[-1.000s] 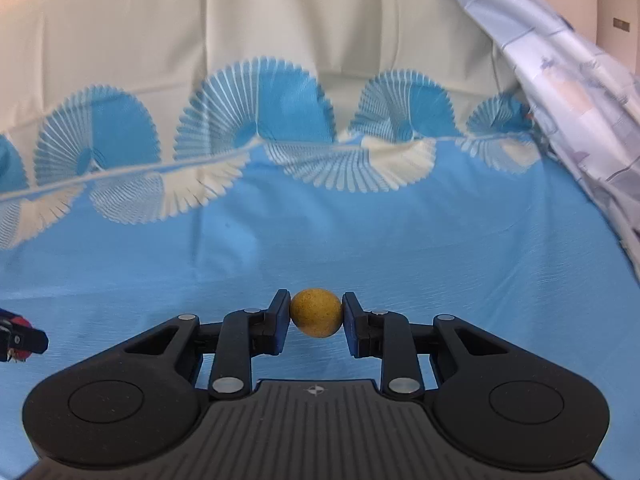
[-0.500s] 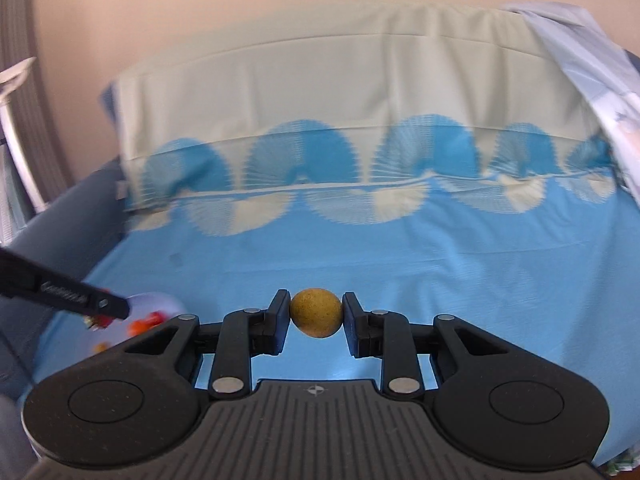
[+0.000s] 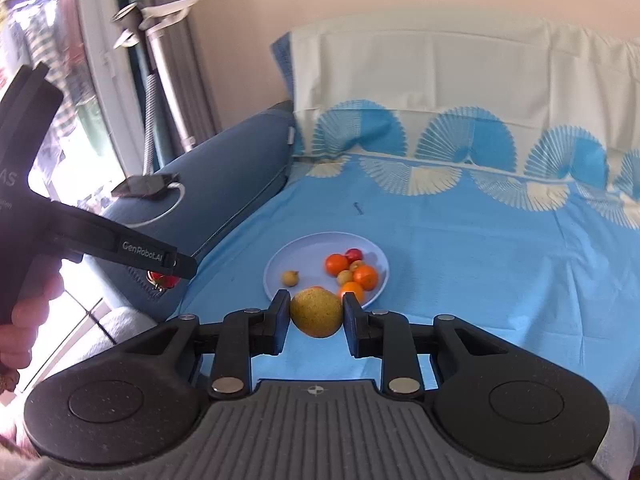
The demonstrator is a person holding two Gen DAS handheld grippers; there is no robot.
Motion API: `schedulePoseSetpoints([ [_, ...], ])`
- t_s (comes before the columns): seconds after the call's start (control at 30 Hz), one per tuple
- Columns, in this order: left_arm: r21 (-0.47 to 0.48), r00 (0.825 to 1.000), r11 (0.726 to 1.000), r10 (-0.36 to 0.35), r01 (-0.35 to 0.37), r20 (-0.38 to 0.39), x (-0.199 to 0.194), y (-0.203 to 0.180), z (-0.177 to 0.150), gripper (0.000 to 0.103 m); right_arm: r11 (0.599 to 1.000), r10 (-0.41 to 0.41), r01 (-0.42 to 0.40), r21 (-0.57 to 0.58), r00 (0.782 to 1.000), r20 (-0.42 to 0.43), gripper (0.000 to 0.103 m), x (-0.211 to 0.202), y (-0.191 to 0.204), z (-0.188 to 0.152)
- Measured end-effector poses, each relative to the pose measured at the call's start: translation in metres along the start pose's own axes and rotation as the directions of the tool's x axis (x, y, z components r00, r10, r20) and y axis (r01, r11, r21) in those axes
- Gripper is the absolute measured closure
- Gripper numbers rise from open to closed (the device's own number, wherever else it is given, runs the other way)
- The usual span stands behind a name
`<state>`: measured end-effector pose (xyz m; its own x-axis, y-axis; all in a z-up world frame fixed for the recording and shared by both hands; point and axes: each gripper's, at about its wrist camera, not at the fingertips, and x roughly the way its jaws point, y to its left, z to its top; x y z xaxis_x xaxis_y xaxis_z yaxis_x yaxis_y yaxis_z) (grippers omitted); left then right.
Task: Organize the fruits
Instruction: 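Carry the tomato and longan in both tools over the pale blue plate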
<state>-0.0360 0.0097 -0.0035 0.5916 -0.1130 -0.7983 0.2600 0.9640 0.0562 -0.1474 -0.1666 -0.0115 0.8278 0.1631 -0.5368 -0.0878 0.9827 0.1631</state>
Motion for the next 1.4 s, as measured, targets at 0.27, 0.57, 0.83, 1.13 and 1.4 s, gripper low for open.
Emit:
schedulePoseSetpoints([
  [0.27, -0.06, 1.0, 0.998, -0.021, 0.022, 0.019, -0.013, 0.014, -0.015, 0.073, 0.997, -0.001, 0.002, -0.076, 1.0, 0.007, 0.074, -0.009, 0.021, 0.001],
  [0.57, -0.053, 0.999, 0.998, -0.037, 0.038, 0.019, -0.012, 0.011, -0.015, 0.073, 0.997, -0.018, 0.018, -0.074, 1.0, 0.002, 0.074, -0.008, 0.022, -0.002],
  [0.83, -0.058, 0.999, 0.998, -0.037, 0.037, 0.005, -0.004, 0.014, -0.013, 0.073, 0.997, -0.018, 0.017, -0.072, 1.0, -0.014, 0.074, -0.004, 0.024, -0.002],
  [1.13, -0.06, 0.999, 0.997, -0.039, 0.038, -0.028, 0.012, 0.014, -0.008, 0.073, 0.998, -0.018, 0.015, -0.061, 0.999, -0.05, 0.074, 0.008, 0.022, -0.002],
  [1.4, -0.065, 0.997, 0.997, -0.037, 0.032, -0.073, 0.033, 0.016, -0.003, 0.073, 0.999, -0.016, 0.011, -0.049, 0.995, -0.096, 0.074, 0.028, 0.018, -0.002],
])
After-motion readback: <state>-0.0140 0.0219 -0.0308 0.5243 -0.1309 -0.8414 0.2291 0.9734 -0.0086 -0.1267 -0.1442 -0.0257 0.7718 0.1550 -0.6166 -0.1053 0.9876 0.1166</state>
